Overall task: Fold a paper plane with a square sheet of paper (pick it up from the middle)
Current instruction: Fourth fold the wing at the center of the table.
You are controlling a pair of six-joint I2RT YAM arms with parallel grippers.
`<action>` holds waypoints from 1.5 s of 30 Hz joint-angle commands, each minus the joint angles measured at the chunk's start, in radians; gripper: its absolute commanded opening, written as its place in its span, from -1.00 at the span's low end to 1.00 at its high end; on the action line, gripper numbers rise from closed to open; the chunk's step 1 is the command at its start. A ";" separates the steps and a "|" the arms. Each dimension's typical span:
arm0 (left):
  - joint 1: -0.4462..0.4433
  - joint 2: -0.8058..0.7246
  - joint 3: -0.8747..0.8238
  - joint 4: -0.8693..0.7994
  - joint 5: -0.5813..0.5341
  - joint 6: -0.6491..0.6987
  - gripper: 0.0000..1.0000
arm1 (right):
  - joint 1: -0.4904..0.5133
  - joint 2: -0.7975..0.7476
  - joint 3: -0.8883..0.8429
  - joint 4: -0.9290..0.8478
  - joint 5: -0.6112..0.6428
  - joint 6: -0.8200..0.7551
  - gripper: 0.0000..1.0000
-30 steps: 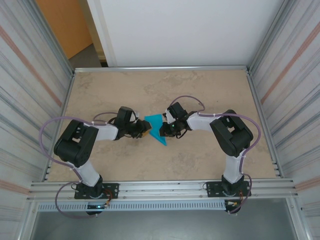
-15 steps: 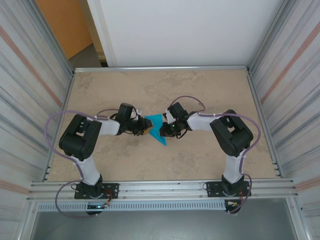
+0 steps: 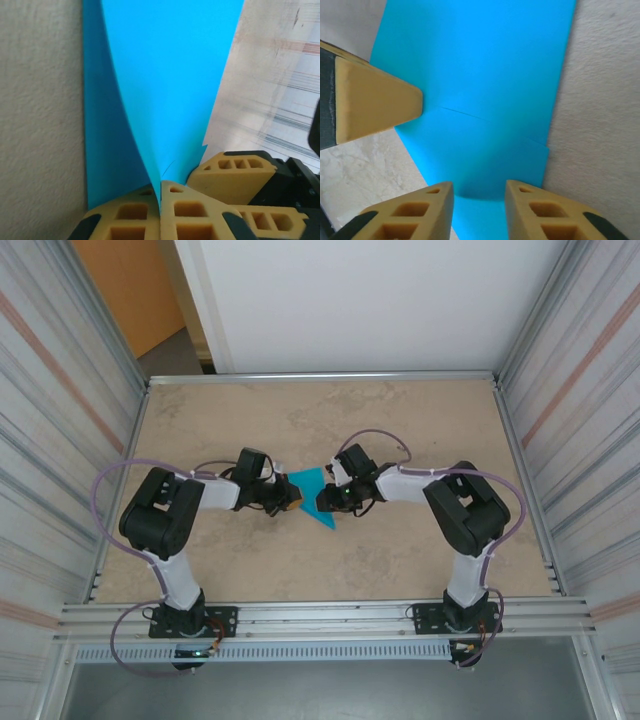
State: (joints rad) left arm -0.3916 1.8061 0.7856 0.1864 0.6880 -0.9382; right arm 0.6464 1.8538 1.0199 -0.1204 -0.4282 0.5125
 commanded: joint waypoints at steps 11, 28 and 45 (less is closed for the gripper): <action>-0.002 -0.122 0.015 -0.096 -0.086 -0.070 -0.90 | 0.187 -0.245 -0.111 0.053 0.439 -0.255 -0.07; -0.013 -0.131 0.055 -0.156 -0.104 -0.094 -0.89 | 0.311 -0.061 -0.042 0.099 0.628 -0.251 -0.20; -0.021 -0.122 0.066 -0.166 -0.107 -0.097 -0.87 | 0.314 -0.019 -0.023 0.100 0.670 -0.273 -0.28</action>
State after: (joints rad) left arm -0.4080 1.7107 0.8295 0.0475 0.5896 -1.0264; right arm 0.9516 1.8221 0.9752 -0.0223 0.2104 0.2535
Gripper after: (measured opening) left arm 0.066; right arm 0.362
